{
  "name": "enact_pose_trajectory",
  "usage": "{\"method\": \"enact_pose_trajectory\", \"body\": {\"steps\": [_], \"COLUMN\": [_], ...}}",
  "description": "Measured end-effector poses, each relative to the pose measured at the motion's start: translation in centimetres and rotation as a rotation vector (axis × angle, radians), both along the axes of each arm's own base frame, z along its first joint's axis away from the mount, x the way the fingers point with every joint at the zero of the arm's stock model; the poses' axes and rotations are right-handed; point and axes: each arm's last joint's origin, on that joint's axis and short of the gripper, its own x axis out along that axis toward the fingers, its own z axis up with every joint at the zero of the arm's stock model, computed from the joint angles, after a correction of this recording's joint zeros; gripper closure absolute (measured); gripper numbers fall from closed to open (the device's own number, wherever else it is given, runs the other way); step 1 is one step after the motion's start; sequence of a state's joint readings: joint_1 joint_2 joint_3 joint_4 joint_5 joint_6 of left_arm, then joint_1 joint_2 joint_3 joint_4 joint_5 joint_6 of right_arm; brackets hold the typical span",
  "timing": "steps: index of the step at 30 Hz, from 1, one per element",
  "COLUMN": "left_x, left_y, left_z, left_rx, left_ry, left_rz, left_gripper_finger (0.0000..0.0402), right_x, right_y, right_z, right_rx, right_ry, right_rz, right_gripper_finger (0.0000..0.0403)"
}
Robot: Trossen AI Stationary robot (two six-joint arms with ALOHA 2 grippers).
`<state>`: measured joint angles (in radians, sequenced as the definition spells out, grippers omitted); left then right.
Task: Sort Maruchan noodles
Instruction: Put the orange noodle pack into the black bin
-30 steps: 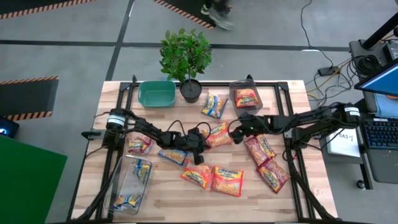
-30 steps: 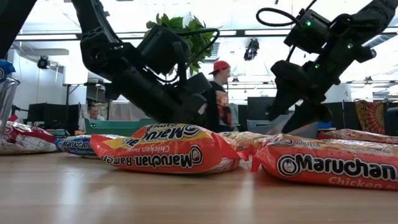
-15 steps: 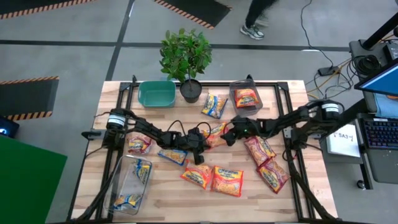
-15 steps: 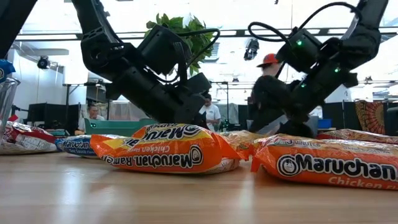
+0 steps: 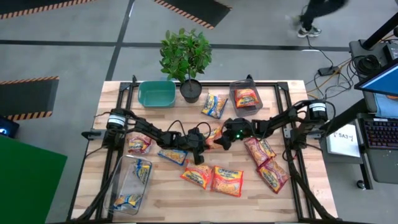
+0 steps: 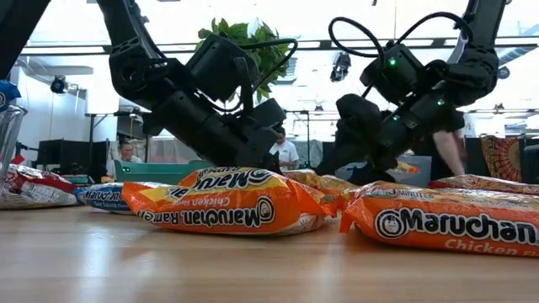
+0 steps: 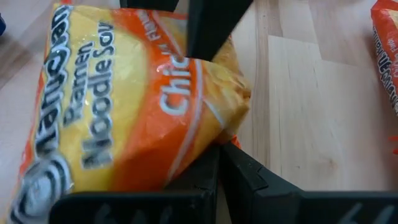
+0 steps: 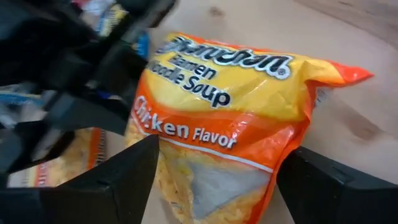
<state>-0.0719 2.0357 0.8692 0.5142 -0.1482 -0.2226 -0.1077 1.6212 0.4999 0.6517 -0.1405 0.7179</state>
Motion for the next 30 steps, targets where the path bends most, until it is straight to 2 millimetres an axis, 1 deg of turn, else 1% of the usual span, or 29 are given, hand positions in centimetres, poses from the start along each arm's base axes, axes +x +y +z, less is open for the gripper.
{"method": "enact_pose_trajectory", "body": {"steps": [7, 10, 13, 17, 24, 27, 30], "left_x": [0.0, 0.0, 0.0, 0.1, 0.0, -0.2, -0.7], "left_y": [0.0, 0.0, 0.0, 0.0, -0.1, -0.2, -0.3], "left_z": [0.0, 0.0, 0.0, 0.1, 0.4, 1.1, 2.3], "left_rx": [0.0, 0.0, 0.0, -0.001, -0.006, -0.02, -0.007], "left_ry": [0.0, -0.001, -0.003, -0.009, -0.014, -0.004, 0.017], "left_rz": [0.0, 0.0, 0.0, -0.001, -0.009, -0.036, -0.056], "left_gripper_finger": [0.04, 0.04, 0.04, 0.04, 0.04, 0.04, 0.04], "right_x": [0.7, 1.1, 1.3, 1.3, 1.2, 1.0, 0.7], "right_y": [0.0, 0.1, 0.1, 0.1, 0.2, 0.2, 0.3], "right_z": [1.4, 1.4, 1.1, 1.0, 1.5, 2.1, 3.0], "right_rx": [-0.031, -0.047, -0.053, -0.053, -0.065, -0.067, -0.08], "right_ry": [-0.073, -0.078, -0.066, -0.06, -0.07, -0.077, -0.089], "right_rz": [0.037, 0.053, 0.058, 0.058, 0.074, 0.096, 0.107], "right_gripper_finger": [0.0164, 0.0183, 0.0205, 0.0249, 0.0358, 0.0384, 0.0388]}}
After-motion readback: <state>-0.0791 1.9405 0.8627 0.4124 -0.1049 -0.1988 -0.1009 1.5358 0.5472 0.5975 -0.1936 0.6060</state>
